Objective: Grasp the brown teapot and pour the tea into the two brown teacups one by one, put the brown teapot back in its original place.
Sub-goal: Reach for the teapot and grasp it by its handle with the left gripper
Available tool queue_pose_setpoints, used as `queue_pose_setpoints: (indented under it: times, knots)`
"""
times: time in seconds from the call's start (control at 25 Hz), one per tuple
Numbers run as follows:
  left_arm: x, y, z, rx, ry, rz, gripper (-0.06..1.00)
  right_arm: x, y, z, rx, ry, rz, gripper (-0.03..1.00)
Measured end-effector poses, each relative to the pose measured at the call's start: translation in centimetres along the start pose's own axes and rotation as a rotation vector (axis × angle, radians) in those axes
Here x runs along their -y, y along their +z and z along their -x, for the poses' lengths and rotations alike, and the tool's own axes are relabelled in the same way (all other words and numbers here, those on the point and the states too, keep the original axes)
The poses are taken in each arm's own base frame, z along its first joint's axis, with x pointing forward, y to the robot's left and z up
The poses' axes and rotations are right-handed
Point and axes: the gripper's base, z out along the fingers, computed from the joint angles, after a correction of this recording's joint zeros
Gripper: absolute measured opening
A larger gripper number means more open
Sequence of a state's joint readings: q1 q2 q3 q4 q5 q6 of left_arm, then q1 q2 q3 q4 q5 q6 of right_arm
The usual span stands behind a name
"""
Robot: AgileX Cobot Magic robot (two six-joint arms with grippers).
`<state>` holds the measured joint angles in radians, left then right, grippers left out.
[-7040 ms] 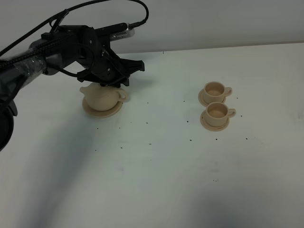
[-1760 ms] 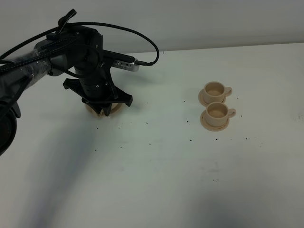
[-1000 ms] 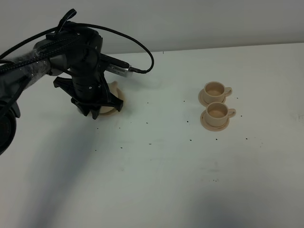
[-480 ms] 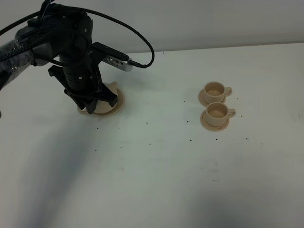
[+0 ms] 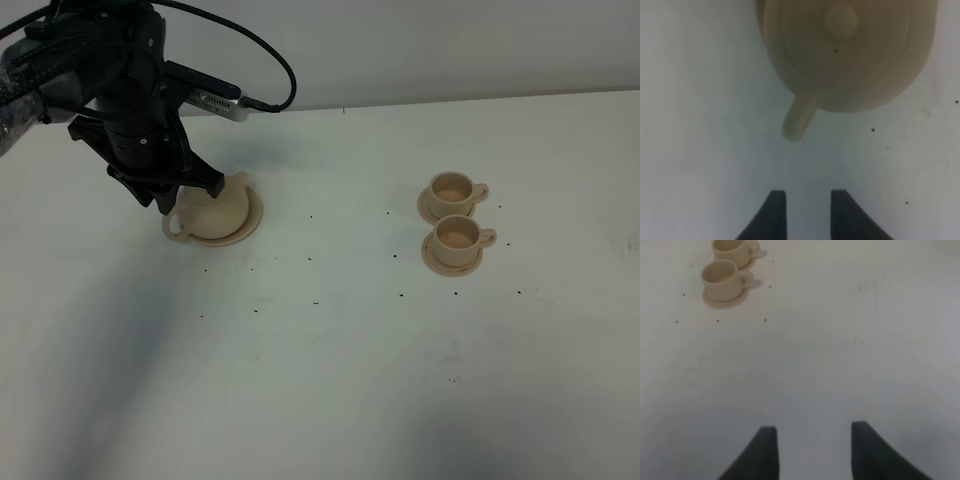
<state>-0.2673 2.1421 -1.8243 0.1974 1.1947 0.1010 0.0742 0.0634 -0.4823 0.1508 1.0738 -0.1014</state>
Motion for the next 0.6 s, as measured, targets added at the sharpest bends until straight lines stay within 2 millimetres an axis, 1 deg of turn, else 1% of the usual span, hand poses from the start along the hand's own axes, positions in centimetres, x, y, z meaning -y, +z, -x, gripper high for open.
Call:
queue_pose_setpoints:
  times: [0.16,0.24,0.36,0.52,0.6]
  knots:
    - [-1.3,0.1,-0.2,0.005,-0.019,-0.037,0.24,0.0,0.0,0.0,0.0,0.0,0.0,0.35]
    - [-1.6,0.2,-0.3,0.006,0.01,-0.053,0.24,0.0,0.0,0.0,0.0,0.0,0.0,0.35]
    - [-1.5,0.2,-0.3,0.009,0.073,-0.059,0.24,0.0,0.0,0.0,0.0,0.0,0.0,0.35]
    - [-1.5,0.2,-0.3,0.011,0.094,-0.065,0.24,0.0,0.0,0.0,0.0,0.0,0.0,0.35]
    - [-1.5,0.2,-0.3,0.011,0.098,-0.065,0.26,0.0,0.0,0.0,0.0,0.0,0.0,0.35]
